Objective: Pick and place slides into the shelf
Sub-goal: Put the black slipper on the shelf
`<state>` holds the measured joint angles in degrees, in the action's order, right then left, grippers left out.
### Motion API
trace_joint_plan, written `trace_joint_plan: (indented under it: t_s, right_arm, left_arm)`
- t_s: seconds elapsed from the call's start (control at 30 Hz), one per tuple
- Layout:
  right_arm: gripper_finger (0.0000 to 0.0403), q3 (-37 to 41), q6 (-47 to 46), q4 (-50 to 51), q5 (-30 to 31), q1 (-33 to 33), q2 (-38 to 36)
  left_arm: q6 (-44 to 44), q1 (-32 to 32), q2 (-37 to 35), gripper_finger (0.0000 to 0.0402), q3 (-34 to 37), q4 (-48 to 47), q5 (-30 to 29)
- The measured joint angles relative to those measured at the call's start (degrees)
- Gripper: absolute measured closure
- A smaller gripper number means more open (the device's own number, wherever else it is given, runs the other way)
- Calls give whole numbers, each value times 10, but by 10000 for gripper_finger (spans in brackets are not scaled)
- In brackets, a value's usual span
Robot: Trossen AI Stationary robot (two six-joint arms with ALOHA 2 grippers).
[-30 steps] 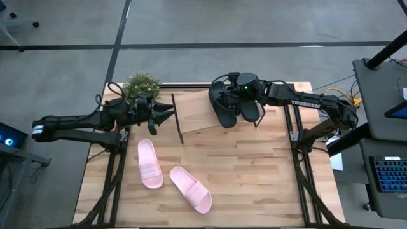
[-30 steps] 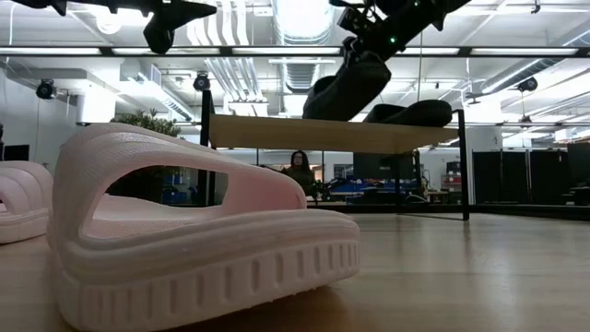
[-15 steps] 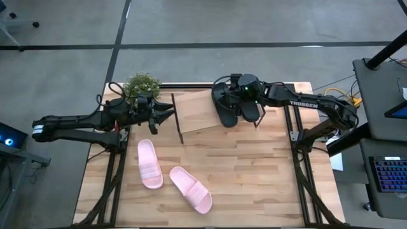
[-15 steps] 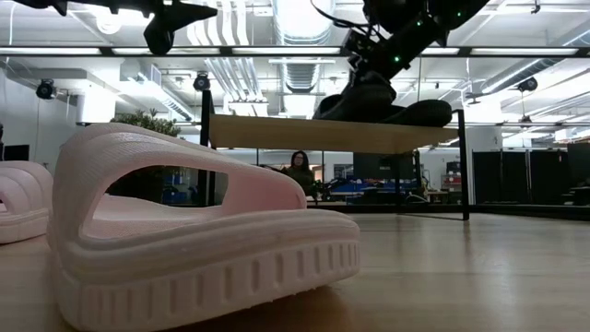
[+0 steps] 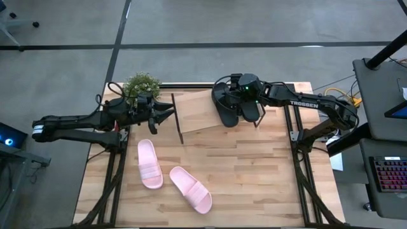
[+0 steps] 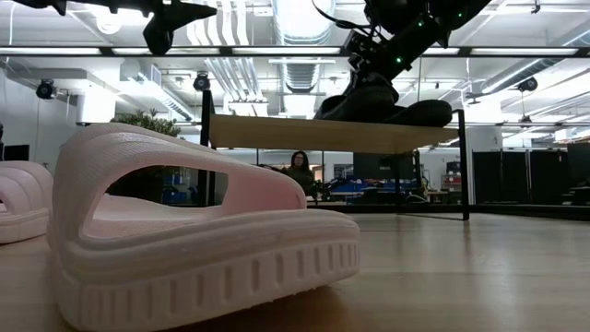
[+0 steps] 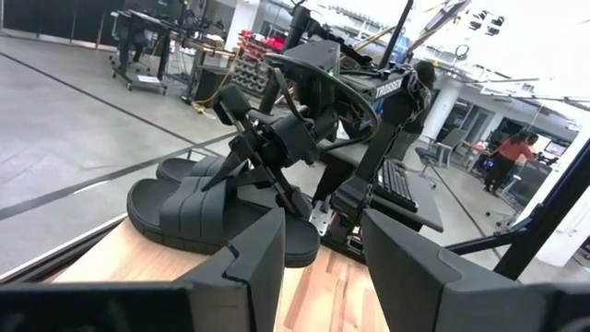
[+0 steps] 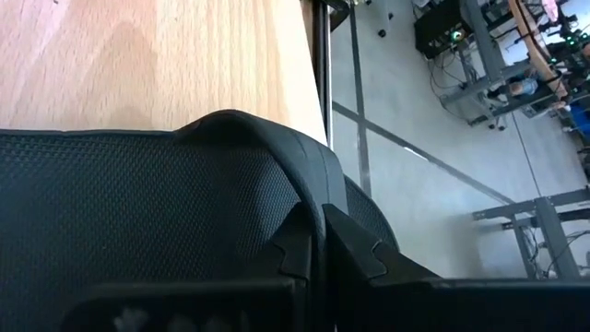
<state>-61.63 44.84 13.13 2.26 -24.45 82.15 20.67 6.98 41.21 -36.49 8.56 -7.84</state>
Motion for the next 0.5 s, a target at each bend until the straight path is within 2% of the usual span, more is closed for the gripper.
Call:
trace_joint_plan:
  t_s: [0.5]
  right_arm:
    - [390,0,0,34,1,-2,0]
  left_arm:
    - [1,0,0,269,0,0,0]
